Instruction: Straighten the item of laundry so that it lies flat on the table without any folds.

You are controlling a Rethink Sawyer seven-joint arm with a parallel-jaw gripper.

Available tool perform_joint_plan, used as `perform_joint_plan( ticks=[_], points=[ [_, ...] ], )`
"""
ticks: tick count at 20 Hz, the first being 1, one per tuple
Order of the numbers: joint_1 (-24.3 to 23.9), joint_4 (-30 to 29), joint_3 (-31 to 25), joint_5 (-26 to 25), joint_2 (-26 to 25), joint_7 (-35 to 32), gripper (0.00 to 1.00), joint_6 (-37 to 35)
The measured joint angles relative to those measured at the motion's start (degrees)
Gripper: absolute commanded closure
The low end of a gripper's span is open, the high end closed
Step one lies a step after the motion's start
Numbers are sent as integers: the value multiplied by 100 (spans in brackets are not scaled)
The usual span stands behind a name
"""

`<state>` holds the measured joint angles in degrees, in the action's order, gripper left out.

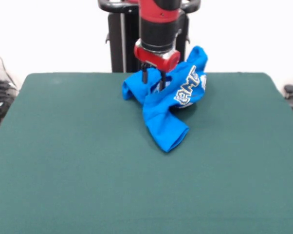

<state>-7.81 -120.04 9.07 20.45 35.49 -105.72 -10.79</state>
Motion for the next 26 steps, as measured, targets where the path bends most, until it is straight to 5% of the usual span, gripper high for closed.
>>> perform_joint_plan(
  ticks=[11,26],
  points=[
    [-37,-37,1,1,82,0,0,-22],
    [-169,-35,-8,6,-758,0,0,609]
  ],
)
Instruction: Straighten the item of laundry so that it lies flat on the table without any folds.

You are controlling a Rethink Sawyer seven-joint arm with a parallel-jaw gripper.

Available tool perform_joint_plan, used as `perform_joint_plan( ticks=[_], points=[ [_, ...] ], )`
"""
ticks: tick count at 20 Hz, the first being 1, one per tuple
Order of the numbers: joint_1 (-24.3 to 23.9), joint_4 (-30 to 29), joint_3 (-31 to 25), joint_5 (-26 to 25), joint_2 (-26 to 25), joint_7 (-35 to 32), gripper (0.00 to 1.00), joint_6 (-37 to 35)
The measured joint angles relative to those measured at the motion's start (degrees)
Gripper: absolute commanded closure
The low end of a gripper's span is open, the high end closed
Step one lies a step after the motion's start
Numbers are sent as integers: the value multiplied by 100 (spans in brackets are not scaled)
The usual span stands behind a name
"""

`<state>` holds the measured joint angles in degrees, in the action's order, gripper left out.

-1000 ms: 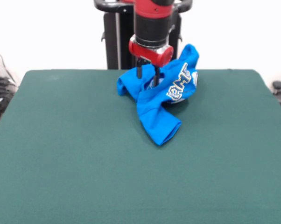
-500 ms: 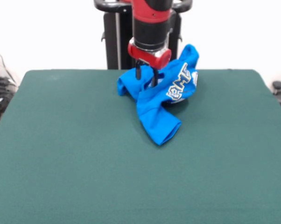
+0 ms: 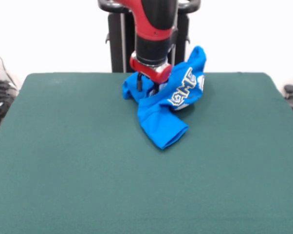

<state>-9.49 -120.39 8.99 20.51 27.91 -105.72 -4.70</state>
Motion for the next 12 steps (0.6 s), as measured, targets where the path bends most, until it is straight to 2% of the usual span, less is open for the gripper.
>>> perform_joint_plan(
  ticks=[4,12],
  points=[
    [50,2,-3,0,-239,0,0,275],
    [42,-26,-15,0,-232,0,0,348]
  ],
)
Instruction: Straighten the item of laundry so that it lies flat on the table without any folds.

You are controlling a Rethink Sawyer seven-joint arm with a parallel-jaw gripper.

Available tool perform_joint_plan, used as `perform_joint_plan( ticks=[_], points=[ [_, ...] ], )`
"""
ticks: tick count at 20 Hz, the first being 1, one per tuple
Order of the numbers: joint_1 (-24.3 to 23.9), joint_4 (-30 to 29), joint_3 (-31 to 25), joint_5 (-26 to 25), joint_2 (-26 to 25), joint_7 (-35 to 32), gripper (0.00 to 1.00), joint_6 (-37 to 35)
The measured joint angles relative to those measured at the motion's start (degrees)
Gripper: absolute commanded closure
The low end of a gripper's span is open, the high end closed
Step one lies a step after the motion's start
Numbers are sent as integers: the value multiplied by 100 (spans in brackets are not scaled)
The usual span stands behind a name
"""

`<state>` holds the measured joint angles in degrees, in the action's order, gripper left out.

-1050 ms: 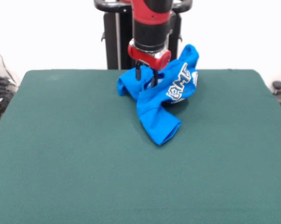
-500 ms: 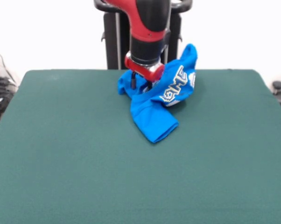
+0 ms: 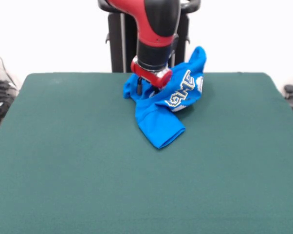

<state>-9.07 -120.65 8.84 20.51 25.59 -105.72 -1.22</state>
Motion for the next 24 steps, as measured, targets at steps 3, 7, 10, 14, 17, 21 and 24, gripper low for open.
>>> perform_joint_plan(
  ticks=[3,7,10,14,17,21,24],
  points=[
    [-57,-9,-40,0,4,0,0,-1],
    [-211,-53,-148,-1,28,0,0,-2],
    [-298,-84,-210,0,46,0,0,-1],
    [-324,-98,-234,1,55,0,0,1],
    [-324,-99,-235,1,55,0,0,1],
    [-324,-100,-236,1,55,0,0,2],
    [-321,-98,-254,2,59,0,100,2]
  ],
)
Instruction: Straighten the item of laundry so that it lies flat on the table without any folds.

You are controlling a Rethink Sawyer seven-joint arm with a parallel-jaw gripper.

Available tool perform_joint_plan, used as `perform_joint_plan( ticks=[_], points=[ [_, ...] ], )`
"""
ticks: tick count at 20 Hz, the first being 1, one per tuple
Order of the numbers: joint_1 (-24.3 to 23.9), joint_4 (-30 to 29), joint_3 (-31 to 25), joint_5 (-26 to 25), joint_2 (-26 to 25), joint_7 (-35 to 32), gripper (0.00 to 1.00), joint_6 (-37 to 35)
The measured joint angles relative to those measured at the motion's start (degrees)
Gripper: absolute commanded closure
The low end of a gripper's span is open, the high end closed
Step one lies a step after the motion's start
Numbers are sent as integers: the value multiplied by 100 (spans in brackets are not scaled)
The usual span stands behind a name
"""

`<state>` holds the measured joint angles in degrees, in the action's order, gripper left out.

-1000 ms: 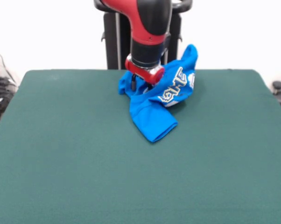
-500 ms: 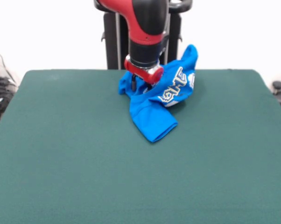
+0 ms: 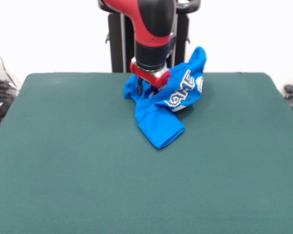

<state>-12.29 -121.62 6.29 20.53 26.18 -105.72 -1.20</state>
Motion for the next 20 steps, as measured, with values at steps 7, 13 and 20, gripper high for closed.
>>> perform_joint_plan(
  ticks=[7,13,20],
  points=[
    [-6,-7,-41,0,2,0,100,0],
    [-130,-37,-120,-1,13,0,100,-2],
    [-348,-111,-282,0,52,0,100,0]
  ],
)
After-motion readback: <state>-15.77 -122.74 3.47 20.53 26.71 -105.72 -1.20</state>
